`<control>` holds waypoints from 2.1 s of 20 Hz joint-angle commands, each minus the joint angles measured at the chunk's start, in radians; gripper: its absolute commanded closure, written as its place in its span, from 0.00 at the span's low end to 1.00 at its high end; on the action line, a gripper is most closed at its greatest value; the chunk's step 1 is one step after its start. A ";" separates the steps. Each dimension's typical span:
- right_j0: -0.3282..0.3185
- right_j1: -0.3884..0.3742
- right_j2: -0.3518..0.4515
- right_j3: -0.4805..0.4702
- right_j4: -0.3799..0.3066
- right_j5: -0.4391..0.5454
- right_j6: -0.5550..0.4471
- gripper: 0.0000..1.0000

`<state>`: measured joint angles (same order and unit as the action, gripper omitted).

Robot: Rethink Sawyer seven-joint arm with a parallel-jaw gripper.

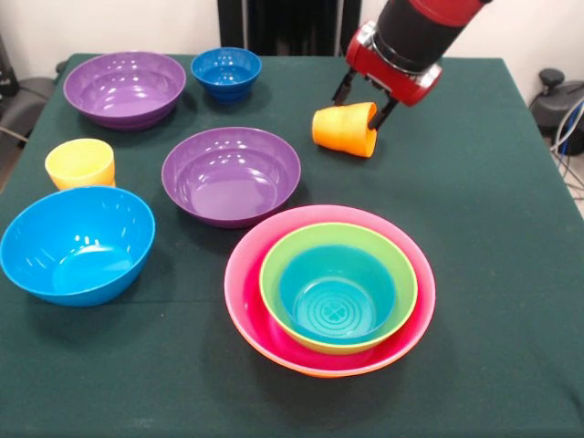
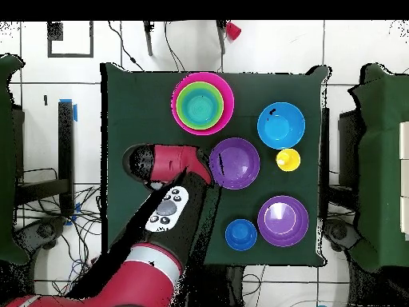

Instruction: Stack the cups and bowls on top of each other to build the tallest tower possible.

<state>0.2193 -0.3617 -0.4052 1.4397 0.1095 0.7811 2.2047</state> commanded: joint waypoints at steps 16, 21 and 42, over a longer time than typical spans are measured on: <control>-0.006 0.063 0.165 0.131 -0.014 -0.135 0.057 0.00; 0.032 0.107 0.119 0.091 -0.064 -0.170 0.060 0.00; 0.139 0.207 -0.072 -0.023 -0.196 -0.256 0.082 0.00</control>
<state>0.3505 -0.2010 -0.5094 1.4954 -0.0289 0.5815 2.2047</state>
